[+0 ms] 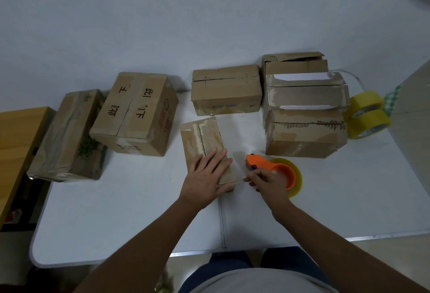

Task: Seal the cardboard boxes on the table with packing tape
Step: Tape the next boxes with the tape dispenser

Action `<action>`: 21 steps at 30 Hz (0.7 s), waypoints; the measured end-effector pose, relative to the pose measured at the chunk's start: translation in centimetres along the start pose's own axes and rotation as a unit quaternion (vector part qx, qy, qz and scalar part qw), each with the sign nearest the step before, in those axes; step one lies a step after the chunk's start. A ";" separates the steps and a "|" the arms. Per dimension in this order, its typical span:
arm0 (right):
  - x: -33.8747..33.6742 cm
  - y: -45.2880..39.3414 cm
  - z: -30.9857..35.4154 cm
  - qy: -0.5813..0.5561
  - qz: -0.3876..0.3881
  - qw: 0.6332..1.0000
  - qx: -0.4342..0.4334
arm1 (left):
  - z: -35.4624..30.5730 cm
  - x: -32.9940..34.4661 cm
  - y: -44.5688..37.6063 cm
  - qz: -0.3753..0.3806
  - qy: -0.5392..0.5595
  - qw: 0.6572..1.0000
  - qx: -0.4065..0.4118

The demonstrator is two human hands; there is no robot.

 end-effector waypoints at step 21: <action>5.8 -2.3 -0.6 0.189 0.010 0.971 -0.148 | 0.3 -0.2 0.2 0.004 -0.044 0.998 0.036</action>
Point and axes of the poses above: each hand's wrist, its own y-axis away from the middle knuckle, its own x-axis out of the palm, z = x × y, the point moved 2 cm from there along -y, towards the middle knuckle, and after that the axes turned 6 degrees about -x, right-handed, at the moved point
